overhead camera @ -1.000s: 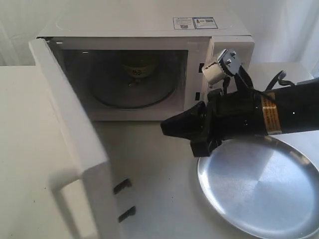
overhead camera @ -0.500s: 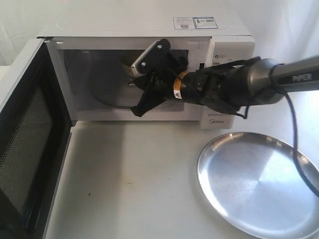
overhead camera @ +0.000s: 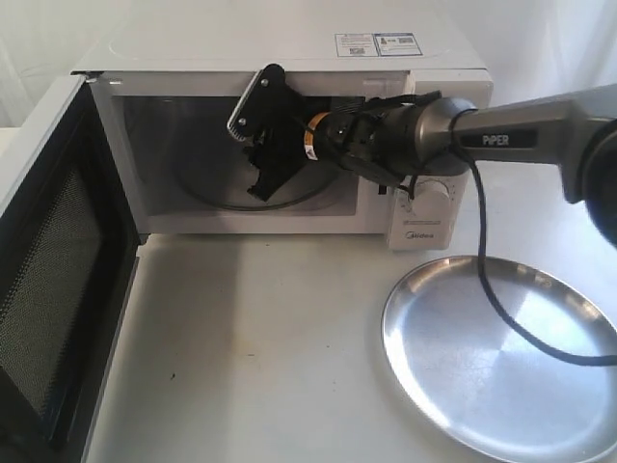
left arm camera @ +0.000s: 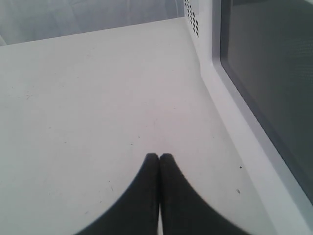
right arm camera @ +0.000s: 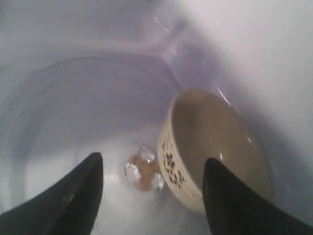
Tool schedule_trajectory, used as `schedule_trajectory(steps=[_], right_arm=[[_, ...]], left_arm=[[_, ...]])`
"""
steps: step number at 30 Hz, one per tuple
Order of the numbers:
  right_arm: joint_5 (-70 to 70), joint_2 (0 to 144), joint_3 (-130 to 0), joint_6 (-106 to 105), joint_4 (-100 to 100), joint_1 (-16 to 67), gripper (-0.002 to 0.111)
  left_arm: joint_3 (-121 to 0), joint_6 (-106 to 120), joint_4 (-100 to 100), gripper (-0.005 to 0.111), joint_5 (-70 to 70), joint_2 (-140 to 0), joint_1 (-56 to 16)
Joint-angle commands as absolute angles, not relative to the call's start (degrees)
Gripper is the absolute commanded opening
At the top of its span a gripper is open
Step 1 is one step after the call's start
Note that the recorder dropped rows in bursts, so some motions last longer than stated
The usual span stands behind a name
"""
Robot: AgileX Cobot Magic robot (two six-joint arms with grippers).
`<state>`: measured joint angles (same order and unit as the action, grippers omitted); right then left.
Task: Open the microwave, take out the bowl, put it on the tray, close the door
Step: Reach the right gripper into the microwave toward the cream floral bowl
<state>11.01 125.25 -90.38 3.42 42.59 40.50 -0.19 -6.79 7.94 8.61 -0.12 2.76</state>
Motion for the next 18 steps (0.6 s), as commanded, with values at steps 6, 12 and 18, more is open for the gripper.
schedule_trajectory(steps=[6, 12, 18], right_arm=[[-0.7, 133.4, -101.9, -4.7, 42.2, 41.3, 0.055], [-6.6, 133.4, -102.2, -4.4, 42.0, 41.6, 0.050], [-12.1, 131.3, -101.1, -4.4, 40.6, 42.2, 0.050]], left_arm=[[0.0, -7.2, 7.7, 0.000, 8.5, 0.0, 2.7], [0.0, -7.2, 7.7, 0.000, 8.5, 0.0, 2.7], [0.0, -7.2, 7.7, 0.000, 8.5, 0.0, 2.7]])
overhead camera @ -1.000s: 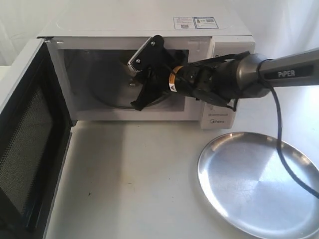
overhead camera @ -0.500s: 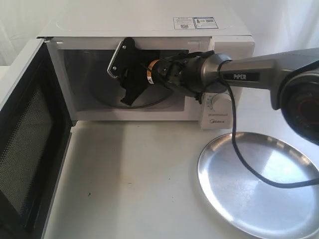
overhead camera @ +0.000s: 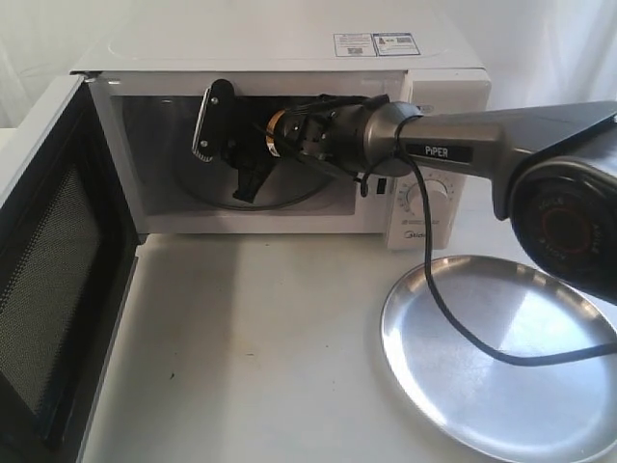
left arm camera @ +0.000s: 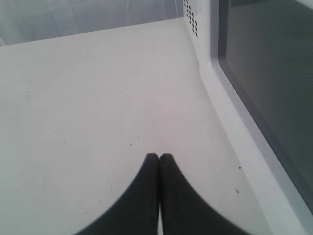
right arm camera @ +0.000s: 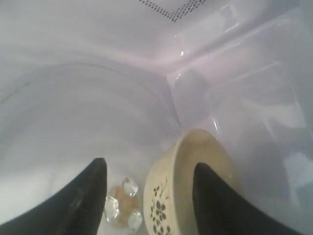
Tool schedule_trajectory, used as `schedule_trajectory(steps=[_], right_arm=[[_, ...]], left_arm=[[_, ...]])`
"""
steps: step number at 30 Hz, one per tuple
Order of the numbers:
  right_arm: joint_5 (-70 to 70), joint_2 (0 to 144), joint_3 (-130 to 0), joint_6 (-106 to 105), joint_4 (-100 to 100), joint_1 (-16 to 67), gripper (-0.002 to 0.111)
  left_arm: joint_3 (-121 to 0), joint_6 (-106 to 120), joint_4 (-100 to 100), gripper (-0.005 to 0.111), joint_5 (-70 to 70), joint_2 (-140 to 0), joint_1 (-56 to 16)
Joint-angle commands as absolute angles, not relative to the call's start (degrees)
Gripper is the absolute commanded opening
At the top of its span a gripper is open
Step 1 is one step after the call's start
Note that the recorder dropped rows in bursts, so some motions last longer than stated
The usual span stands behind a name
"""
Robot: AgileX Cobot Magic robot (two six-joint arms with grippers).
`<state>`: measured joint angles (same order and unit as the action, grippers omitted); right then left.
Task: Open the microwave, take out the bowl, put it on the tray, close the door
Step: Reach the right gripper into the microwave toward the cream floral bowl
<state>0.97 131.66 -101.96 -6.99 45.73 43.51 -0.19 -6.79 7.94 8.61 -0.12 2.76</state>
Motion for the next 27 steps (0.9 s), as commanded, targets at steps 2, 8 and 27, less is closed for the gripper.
schedule_trajectory(steps=[2, 8, 27], right_arm=[[-13.2, 129.1, -99.1, -4.7, 40.6, 43.1, 0.050], [-12.7, 119.6, -88.2, -5.4, 41.2, 43.5, 0.050], [3.5, 116.8, -80.5, -9.2, 42.2, 34.8, 0.050]], left_arm=[[0.0, -7.2, 7.7, 0.000, 8.5, 0.0, 2.7], [0.0, -7.2, 7.7, 0.000, 8.5, 0.0, 2.7], [0.0, -7.2, 7.7, 0.000, 8.5, 0.0, 2.7]])
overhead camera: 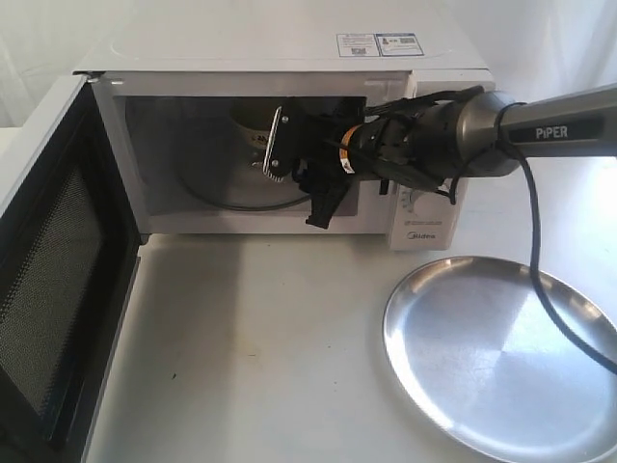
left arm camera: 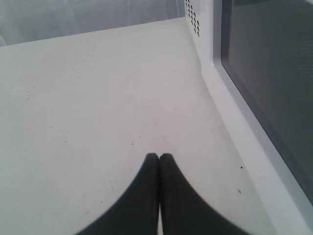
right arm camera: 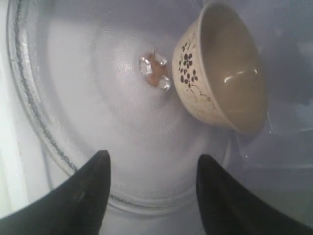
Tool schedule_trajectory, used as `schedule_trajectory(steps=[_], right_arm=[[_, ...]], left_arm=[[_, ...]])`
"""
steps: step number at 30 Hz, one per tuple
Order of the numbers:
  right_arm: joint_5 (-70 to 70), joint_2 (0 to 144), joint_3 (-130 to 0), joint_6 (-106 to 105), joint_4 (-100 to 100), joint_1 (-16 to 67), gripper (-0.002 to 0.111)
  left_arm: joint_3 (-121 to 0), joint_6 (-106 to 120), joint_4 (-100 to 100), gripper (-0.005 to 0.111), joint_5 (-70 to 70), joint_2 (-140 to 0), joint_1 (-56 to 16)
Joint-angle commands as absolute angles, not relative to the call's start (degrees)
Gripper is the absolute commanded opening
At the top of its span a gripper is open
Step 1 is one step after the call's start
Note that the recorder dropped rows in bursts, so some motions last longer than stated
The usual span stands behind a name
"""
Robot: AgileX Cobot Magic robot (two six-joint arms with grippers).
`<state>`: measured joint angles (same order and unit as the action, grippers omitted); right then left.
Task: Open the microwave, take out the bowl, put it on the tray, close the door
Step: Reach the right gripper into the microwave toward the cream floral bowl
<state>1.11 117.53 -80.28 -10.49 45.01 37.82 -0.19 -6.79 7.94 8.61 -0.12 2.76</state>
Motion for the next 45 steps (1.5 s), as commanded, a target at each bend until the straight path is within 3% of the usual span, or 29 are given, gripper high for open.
schedule_trajectory(steps=[1, 13, 26, 35, 40, 45], right_arm=[[5.3, 117.2, -80.5, -9.2, 42.2, 34.8, 0.050], [15.5, 124.6, -82.0, -11.4, 40.4, 34.8, 0.050], [25.4, 122.4, -81.4, -6.8, 40.9, 39.8, 0.046], [22.9, 125.6, -87.8, -8.9, 36.3, 41.5, 0.045], [10.4, 127.4, -94.3, -10.3, 35.5, 41.5, 0.057], [8.3, 130.3, -97.0, -10.3, 35.5, 41.6, 0.059]], left_arm=[[0.0, -7.2, 7.7, 0.000, 8.5, 0.0, 2.7], [0.0, -7.2, 7.7, 0.000, 8.5, 0.0, 2.7], [0.0, -7.2, 7.7, 0.000, 8.5, 0.0, 2.7], [0.0, -7.2, 7.7, 0.000, 8.5, 0.0, 2.7], [0.0, -7.2, 7.7, 0.000, 8.5, 0.0, 2.7], [0.0, -7.2, 7.7, 0.000, 8.5, 0.0, 2.7]])
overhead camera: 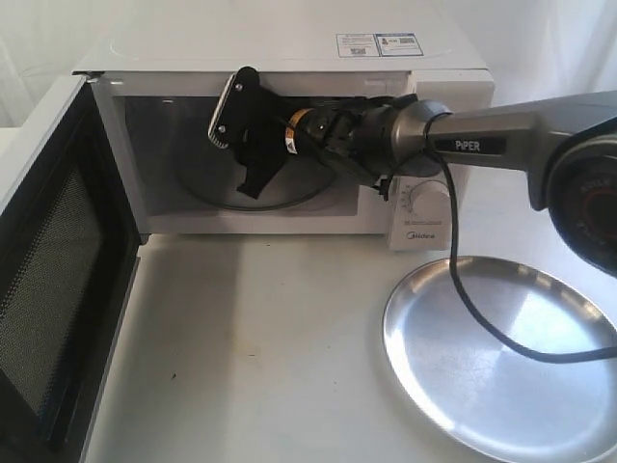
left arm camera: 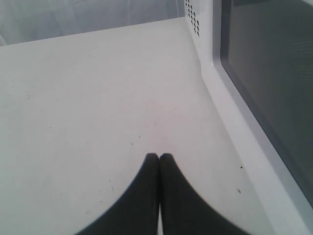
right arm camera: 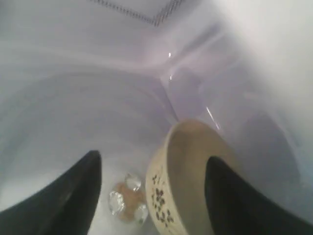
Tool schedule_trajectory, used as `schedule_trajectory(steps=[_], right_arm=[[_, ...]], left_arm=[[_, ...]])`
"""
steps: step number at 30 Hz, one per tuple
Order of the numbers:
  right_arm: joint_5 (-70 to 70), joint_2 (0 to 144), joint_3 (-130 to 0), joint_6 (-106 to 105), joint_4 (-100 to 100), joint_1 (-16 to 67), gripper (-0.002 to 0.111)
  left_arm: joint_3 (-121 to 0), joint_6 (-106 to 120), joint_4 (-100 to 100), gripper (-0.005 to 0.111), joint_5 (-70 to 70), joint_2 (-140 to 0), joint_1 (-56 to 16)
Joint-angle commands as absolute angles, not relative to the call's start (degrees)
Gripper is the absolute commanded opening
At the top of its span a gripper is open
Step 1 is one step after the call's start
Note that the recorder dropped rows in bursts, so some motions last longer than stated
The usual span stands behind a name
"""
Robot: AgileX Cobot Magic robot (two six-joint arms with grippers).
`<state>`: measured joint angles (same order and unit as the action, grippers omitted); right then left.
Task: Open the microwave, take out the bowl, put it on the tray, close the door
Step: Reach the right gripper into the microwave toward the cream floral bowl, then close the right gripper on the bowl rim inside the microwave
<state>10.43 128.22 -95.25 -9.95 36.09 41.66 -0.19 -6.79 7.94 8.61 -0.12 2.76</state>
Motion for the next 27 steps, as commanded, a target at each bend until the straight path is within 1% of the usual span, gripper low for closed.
schedule_trajectory(steps=[1, 8, 10, 13, 20, 27], right_arm=[[8.3, 130.9, -97.4, -10.3, 35.5, 41.8, 0.059], [5.1, 135.7, -103.7, -10.4, 35.8, 41.9, 0.059], [4.0, 136.4, -105.0, -10.3, 35.8, 42.1, 0.057], [2.1, 136.6, -105.8, -11.9, 35.8, 42.3, 0.055], [1.0, 136.6, -105.8, -12.9, 35.8, 42.3, 0.055], [0.9, 135.4, -105.8, -13.3, 35.9, 44.2, 0.055]], left_arm=[[0.0, -7.2, 7.7, 0.000, 8.5, 0.0, 2.7], [0.0, -7.2, 7.7, 0.000, 8.5, 0.0, 2.7], [0.0, -7.2, 7.7, 0.000, 8.5, 0.0, 2.7], [0.0, -7.2, 7.7, 0.000, 8.5, 0.0, 2.7], [0.0, -7.2, 7.7, 0.000, 8.5, 0.0, 2.7], [0.0, -7.2, 7.7, 0.000, 8.5, 0.0, 2.7]])
